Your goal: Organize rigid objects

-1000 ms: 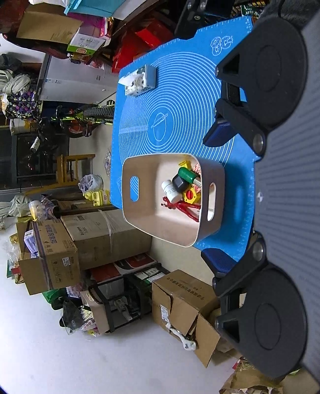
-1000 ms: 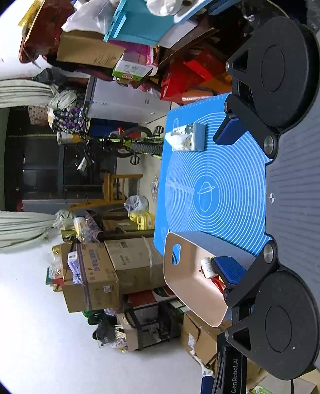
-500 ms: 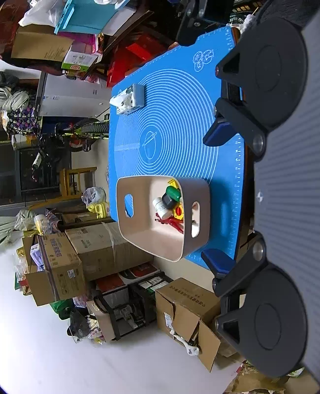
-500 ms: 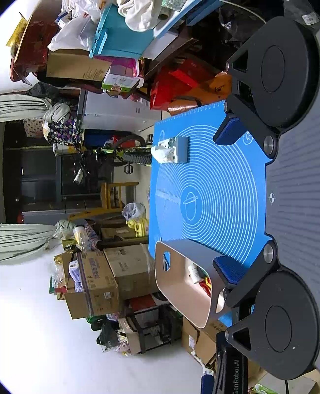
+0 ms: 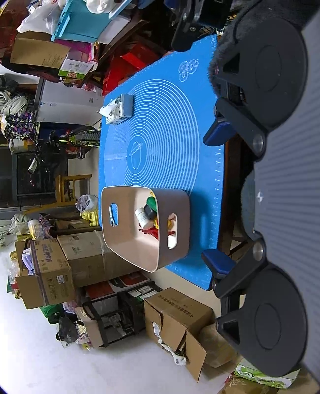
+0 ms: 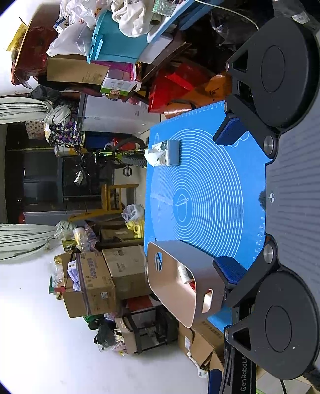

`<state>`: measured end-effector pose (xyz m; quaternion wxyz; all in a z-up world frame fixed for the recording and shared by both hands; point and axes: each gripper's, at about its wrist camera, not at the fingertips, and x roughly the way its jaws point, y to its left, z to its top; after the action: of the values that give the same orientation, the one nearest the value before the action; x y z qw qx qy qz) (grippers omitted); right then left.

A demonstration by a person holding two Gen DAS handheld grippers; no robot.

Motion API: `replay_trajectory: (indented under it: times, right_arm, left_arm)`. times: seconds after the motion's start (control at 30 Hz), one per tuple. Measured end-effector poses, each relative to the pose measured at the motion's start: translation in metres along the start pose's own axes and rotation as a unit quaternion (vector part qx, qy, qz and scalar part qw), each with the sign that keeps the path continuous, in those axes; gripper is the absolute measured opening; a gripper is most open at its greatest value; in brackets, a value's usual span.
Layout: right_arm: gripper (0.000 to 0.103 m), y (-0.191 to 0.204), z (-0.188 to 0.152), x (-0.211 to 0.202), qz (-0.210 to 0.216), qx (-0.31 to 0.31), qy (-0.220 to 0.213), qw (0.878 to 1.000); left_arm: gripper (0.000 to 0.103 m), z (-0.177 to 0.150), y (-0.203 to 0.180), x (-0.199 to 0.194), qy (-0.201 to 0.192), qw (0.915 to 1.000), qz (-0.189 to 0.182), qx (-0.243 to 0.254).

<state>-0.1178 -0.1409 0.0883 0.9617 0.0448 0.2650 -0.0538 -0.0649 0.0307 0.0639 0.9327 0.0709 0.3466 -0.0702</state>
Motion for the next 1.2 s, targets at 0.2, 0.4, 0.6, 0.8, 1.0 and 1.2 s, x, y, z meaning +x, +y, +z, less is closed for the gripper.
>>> replay_trajectory:
  times: [0.2, 0.4, 0.6, 0.8, 1.0, 1.2]
  right_arm:
    - [0.097, 0.0, -0.016, -0.006, 0.0, -0.007, 0.002, 1.0]
    - [0.097, 0.0, -0.037, -0.005, 0.006, -0.006, 0.019, 1.0]
    - [0.097, -0.002, -0.054, 0.003, 0.014, -0.005, 0.036, 0.999]
    - [0.097, -0.003, -0.059, 0.007, 0.022, -0.003, 0.039, 0.999]
    - [0.097, 0.001, -0.061, 0.009, 0.025, -0.009, 0.039, 0.999]
    - [0.097, 0.002, -0.062, 0.01, 0.025, -0.016, 0.04, 0.999]
  left_arm:
    - [0.091, -0.014, -0.001, -0.004, -0.004, 0.9999, 0.003, -0.011]
    - [0.091, -0.025, -0.011, 0.0, -0.01, 0.9999, 0.002, 0.005]
    - [0.091, -0.035, -0.012, 0.008, -0.02, 0.9998, -0.003, 0.001]
    - [0.091, -0.042, -0.015, 0.014, -0.021, 0.9998, 0.002, 0.006]
    - [0.091, -0.047, -0.017, 0.018, -0.017, 0.9998, 0.001, 0.008]
    - [0.091, -0.049, -0.015, 0.019, -0.016, 0.9999, -0.004, 0.006]
